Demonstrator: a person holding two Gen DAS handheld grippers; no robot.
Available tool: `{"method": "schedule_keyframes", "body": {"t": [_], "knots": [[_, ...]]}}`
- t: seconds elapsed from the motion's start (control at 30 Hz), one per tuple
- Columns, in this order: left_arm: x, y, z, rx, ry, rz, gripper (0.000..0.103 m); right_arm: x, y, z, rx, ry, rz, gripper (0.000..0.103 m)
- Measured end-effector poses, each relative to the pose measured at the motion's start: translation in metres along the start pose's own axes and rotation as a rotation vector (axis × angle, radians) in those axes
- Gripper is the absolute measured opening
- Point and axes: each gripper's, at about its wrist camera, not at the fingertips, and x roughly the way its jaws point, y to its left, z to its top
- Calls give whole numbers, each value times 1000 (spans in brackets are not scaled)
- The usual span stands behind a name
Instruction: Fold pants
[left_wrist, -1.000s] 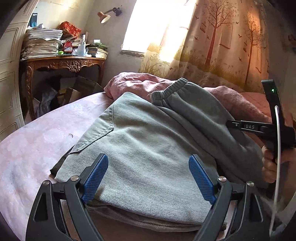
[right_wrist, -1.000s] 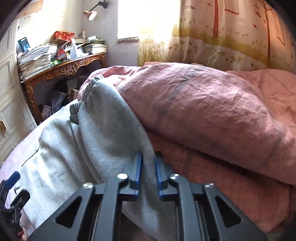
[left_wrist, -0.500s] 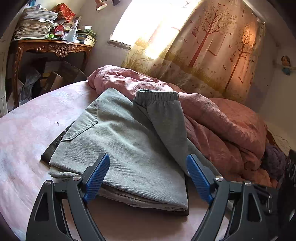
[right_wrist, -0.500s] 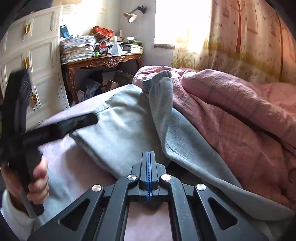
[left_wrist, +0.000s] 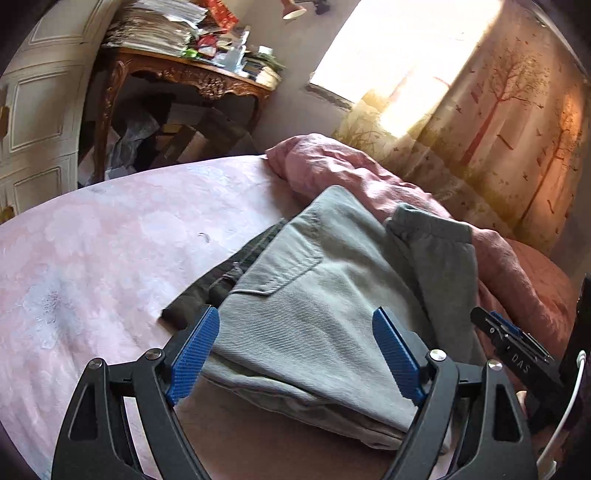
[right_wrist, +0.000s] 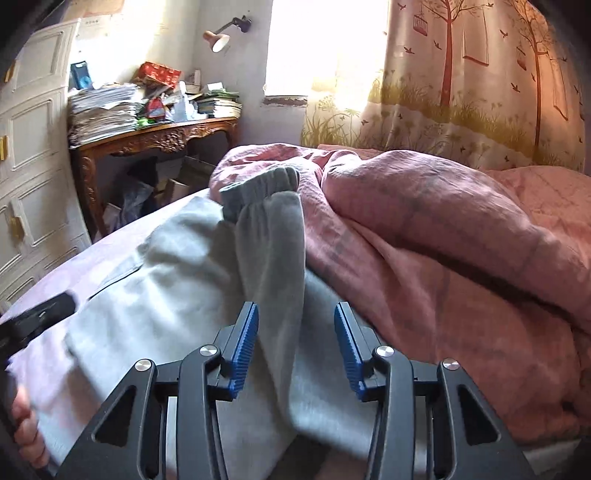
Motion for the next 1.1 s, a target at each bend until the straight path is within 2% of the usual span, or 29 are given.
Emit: {"method": "schedule_keyframes", "body": {"t": [0.1,0.17,0.2,0.23,0.3,0.37,0.43,0.57,0.67,0.73,0.77,0.9,1.03,1.1], "knots": [[10,12,0,-42,34,-8,80,34,1,17,51,20,19,41],[14,11,-2,-36,46,-13,80,50,0,26,93,25,37,30],[15,8,-3,-25,47,-10,80,60,1,30,111,40,49,16],[14,5,-3,-11,43,-6,80,66,4,31,115,56,48,7],[11,-1,-4,7,37,-30,80,69,8,33,116,46,38,6],[6,-5,-3,11,43,-86,77,49,11,34,102,-41,11,6],[-2,-10,-3,19,47,-148,71,20,13,37,95,-109,31,6],[-30,-23,2,66,27,-258,71,-58,21,39,33,-228,60,6],[-61,-37,5,116,11,-325,71,-108,31,32,-22,-247,61,6],[-86,-48,3,152,16,-400,71,-139,39,17,-59,-249,46,6],[-99,-55,1,173,14,-414,72,-149,41,11,-63,-250,46,6],[-151,-67,-25,206,1,-366,72,-204,42,-25,-12,-260,99,6],[-195,-41,-58,97,32,-360,72,-260,49,-67,29,-323,146,6],[-216,-28,-75,111,16,-317,72,-274,55,-93,53,-312,141,6]]}}
